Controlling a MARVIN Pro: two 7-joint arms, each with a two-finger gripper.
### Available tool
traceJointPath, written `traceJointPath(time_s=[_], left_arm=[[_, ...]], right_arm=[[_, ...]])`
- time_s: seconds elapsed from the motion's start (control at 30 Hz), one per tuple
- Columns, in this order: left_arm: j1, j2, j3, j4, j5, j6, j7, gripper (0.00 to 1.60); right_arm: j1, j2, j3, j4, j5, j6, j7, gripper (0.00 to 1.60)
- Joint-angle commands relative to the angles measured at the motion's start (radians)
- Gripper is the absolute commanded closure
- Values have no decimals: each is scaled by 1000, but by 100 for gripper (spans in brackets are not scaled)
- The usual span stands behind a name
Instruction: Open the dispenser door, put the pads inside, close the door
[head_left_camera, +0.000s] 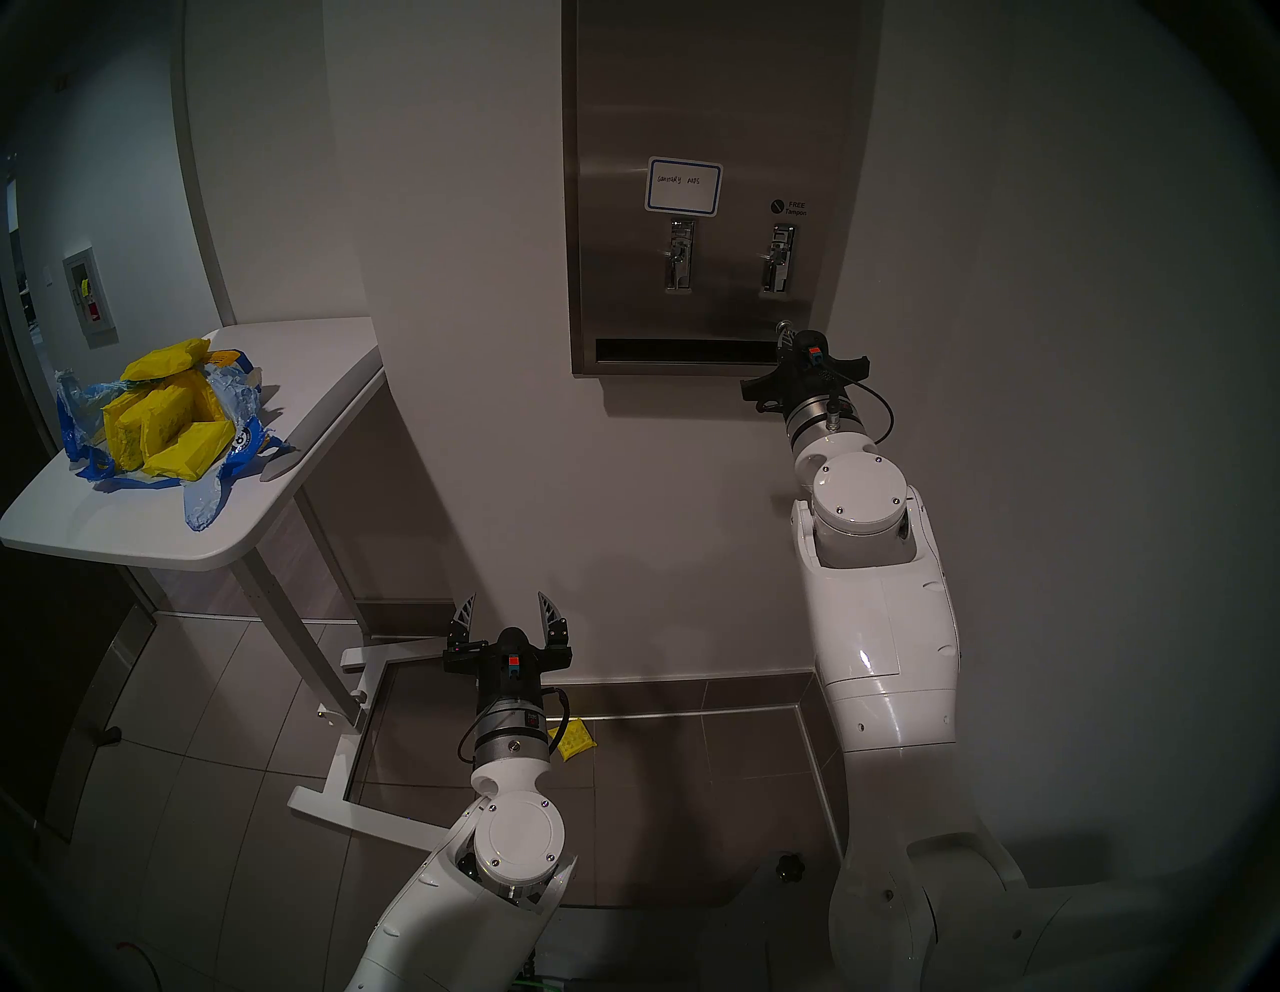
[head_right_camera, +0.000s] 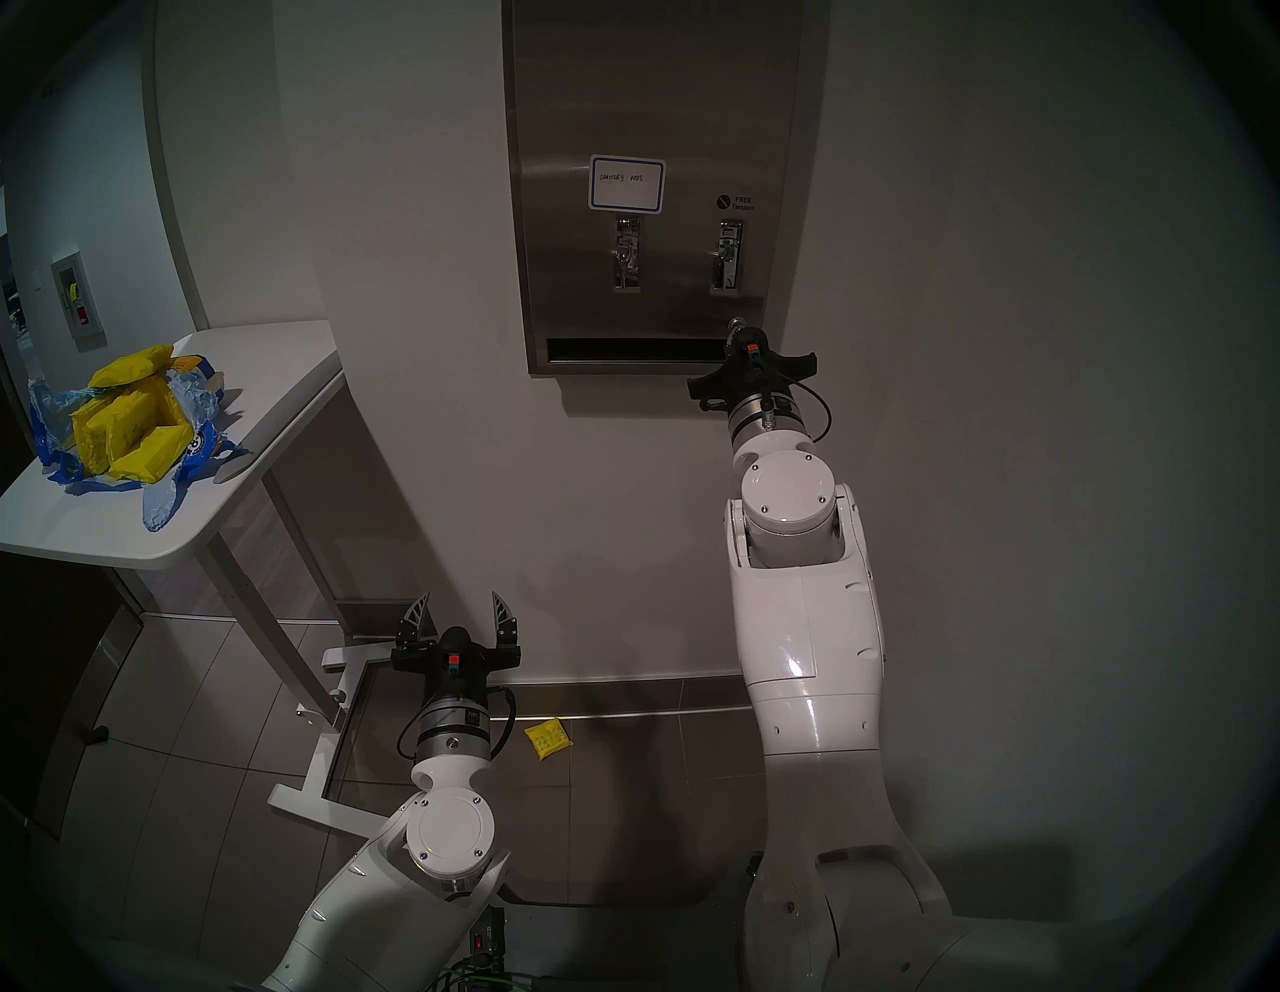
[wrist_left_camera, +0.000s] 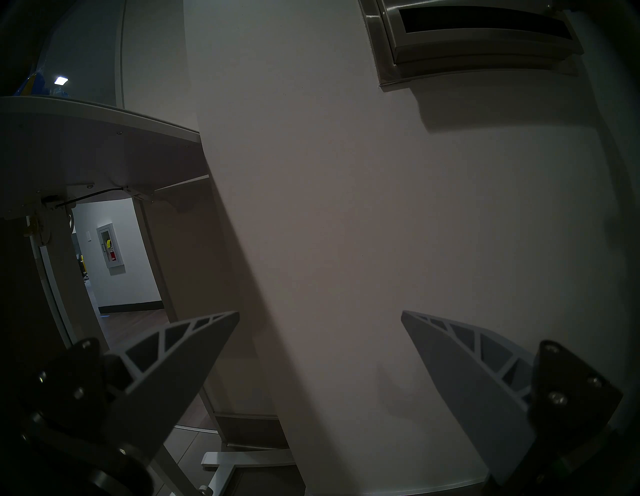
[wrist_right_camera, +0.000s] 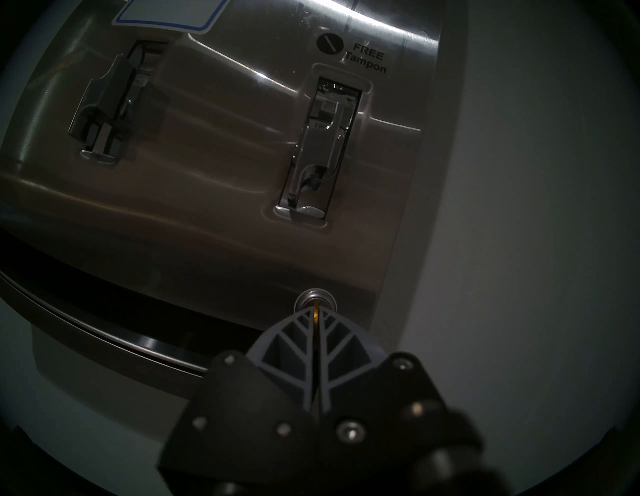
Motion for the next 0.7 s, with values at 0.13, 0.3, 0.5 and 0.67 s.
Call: traceJointPath(time_s=[0.13,0.3,0.5,0.67], left_arm=[[-21,-2,-2,-31,2,-6,0,0],[-22,-1,-1,-31,1,-6,1,0],[-22,0,0,-31,0,-5,2,0],[-22,1,1,-31,-1,-5,3,0]], right_arm=[[13,-4,1,-54,5,-1,0,160],[-7,-9,2,-77,3,8,-3,160],[-26,-12,5,-96,1,16,-5,160],[-39,-14,5,-111,-2,22,-6,160]])
